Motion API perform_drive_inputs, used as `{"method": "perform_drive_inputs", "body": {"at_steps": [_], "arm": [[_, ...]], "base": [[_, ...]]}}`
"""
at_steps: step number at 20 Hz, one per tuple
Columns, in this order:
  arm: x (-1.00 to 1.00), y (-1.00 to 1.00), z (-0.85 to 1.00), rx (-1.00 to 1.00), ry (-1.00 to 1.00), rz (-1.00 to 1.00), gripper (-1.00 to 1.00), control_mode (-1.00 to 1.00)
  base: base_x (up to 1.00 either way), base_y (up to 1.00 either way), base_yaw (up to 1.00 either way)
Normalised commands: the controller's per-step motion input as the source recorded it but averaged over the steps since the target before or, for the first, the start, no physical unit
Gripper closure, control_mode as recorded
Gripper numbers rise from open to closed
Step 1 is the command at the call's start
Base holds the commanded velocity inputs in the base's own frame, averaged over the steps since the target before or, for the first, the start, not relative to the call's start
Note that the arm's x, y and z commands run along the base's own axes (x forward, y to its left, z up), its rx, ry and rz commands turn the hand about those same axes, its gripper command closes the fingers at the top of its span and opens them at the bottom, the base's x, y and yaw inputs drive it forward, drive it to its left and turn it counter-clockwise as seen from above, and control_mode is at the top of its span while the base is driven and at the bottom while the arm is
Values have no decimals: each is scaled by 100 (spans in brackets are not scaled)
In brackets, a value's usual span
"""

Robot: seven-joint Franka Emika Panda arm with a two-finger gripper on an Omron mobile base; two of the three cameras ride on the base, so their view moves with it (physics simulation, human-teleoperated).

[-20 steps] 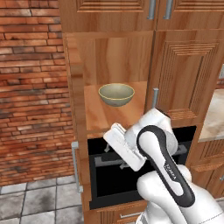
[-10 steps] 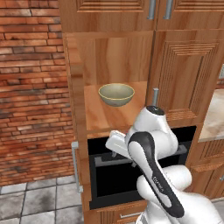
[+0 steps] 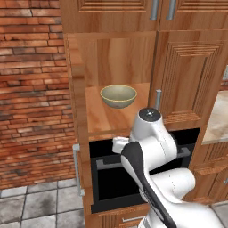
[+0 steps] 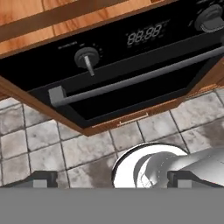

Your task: Retrieve the bowl from the cabinet, then place the raw meat into the bowl to avoid contamination.

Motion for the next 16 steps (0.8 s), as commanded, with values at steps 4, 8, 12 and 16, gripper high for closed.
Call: {"method": "perform_drive_inputs", "body": {"at_steps": [4, 8, 12, 16], "arm": [[4, -38, 12, -27, -21, 7, -100, -100], [7, -36, 20, -24, -19, 8, -100, -100], [11, -31, 23, -18, -13, 9, -100, -100], [5, -31, 33, -4, -4, 7, -100, -100]], "base": [[0, 0, 0], [0, 0, 0], [0, 0, 0], [0, 0, 0]]}}
